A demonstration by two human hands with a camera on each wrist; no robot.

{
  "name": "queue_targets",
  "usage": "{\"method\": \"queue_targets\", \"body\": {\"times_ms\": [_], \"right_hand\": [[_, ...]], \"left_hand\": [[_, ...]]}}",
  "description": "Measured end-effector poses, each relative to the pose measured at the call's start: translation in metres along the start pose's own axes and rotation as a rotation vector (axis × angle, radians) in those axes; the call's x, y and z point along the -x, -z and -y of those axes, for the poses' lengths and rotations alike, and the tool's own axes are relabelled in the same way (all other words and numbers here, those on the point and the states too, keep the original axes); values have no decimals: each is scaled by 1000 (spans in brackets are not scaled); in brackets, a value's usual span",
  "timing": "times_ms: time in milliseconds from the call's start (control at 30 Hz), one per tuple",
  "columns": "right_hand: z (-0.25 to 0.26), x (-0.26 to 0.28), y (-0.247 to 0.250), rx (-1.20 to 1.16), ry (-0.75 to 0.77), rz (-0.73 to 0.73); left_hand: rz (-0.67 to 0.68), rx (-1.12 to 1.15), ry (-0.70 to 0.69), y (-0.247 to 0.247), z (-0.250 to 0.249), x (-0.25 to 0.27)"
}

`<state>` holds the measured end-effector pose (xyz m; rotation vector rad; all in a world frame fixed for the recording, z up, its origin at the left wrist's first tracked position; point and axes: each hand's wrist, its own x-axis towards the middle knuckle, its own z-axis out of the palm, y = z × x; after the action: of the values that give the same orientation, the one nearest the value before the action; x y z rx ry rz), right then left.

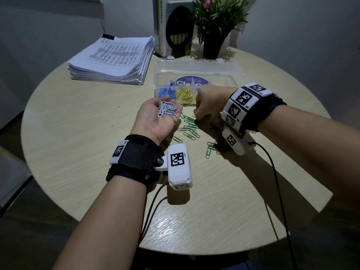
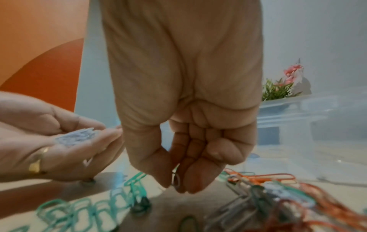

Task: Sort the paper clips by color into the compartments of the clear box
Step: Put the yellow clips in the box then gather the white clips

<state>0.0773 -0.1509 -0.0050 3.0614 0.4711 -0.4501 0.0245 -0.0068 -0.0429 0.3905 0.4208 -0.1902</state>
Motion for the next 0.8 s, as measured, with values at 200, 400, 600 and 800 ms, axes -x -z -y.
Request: {"method": "queue_targets", "body": {"times_ms": [200,400,600,800], "right_hand": [[-26,22,15,28,43,-28],[-30,35,7,99,172,-23],[-31,33,3,198,145,55],[-30,31,1,181,95,80]], "left_hand": [[22,-32,30,1,5,0],[37,-82,21,1,7,1],[31,-85,25,2,7,-1],[24,-99,16,0,8,0]]}}
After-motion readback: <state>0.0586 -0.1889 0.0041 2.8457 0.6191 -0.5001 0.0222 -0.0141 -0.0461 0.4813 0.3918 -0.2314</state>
